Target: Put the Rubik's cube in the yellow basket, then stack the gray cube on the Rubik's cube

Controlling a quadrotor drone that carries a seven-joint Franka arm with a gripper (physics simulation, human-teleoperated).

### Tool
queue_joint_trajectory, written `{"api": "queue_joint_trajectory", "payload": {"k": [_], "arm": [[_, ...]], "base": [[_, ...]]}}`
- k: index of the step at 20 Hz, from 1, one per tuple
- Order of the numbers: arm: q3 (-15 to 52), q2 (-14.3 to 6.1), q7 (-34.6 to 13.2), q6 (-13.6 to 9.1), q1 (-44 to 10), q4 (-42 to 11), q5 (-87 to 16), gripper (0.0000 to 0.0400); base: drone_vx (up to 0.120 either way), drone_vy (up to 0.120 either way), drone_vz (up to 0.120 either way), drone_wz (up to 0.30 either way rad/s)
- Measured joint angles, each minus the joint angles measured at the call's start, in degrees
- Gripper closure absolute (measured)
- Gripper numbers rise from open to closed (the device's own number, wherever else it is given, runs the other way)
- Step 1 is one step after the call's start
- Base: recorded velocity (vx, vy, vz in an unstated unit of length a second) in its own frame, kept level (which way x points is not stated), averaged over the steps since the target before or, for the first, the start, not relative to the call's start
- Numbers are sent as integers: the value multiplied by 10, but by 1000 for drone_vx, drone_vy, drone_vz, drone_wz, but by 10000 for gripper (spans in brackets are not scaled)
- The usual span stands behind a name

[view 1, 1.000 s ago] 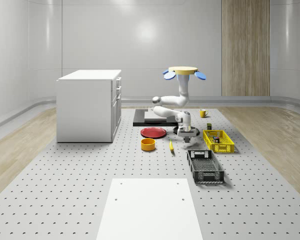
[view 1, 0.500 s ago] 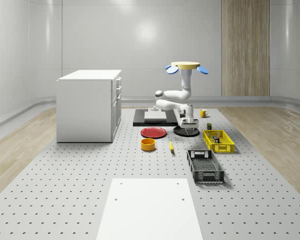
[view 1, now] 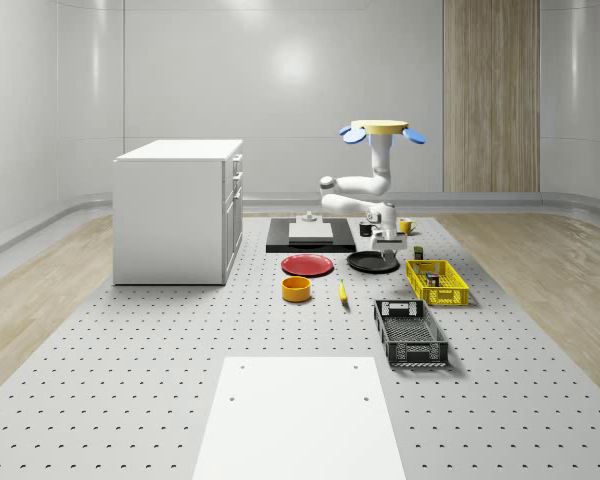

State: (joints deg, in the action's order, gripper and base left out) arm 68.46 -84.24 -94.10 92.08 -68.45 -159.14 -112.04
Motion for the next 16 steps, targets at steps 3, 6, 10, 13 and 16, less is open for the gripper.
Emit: {"api": "queue_joint_trajectory", "payload": {"k": [3, 6, 10, 13, 16], "arm": [[0, -1, 0, 1, 0, 0, 0, 150], [0, -2, -1, 1, -1, 0, 1, 150], [1, -3, -1, 2, -1, 0, 1, 150], [1, -3, -1, 3, -1, 0, 2, 150], [1, -4, -1, 4, -2, 0, 2, 150]], "base": [[0, 120, 0, 0], [0, 120, 0, 0], [0, 120, 0, 0], [0, 120, 0, 0], [0, 120, 0, 0]]}}
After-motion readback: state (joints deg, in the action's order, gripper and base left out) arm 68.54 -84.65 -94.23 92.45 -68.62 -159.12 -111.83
